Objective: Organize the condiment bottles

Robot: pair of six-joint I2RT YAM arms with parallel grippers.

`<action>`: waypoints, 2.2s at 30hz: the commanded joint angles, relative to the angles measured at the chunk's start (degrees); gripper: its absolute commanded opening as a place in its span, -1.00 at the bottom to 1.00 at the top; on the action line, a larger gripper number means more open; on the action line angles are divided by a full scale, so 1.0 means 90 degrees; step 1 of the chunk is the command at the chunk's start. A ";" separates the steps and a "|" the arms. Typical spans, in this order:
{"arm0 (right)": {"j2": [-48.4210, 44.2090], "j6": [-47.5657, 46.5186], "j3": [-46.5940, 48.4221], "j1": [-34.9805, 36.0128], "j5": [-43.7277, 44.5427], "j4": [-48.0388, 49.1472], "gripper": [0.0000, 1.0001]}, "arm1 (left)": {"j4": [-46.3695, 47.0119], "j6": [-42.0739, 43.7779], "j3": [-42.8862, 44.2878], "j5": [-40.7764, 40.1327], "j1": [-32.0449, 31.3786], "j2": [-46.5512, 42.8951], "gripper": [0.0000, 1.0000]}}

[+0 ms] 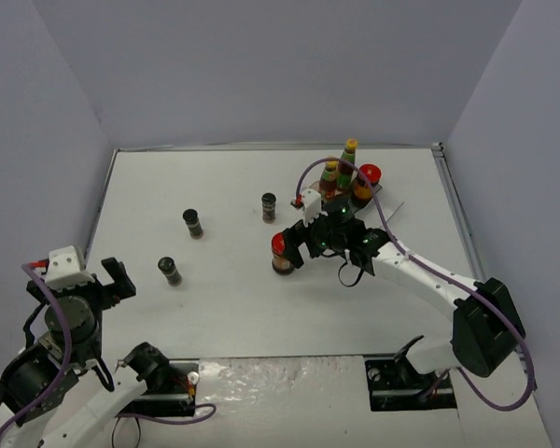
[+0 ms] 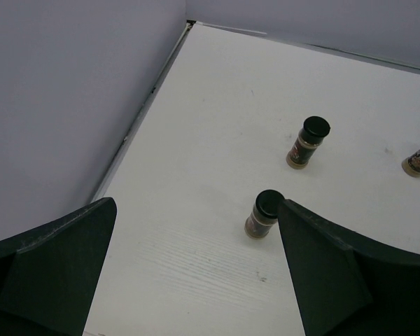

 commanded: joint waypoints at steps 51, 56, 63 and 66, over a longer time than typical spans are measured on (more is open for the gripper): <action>-0.0030 0.0708 0.1619 -0.2367 0.1818 0.1088 -1.00 | 0.0219 -0.0634 -0.0659 -0.0020 0.0069 -0.0049 0.94; 0.0541 0.0942 0.1872 -0.2644 0.1976 0.1498 -1.00 | 0.0219 -0.0634 -0.0657 -0.0003 0.0061 -0.0039 0.94; 0.1128 0.0973 0.2072 -0.2682 0.2257 0.1899 -1.00 | 0.0212 -0.0624 -0.0659 -0.0001 0.0066 -0.0049 0.94; 0.1309 0.0953 0.2081 -0.2688 0.2424 0.2067 -1.00 | 0.0219 -0.0623 -0.0668 0.0009 0.0078 -0.0050 0.94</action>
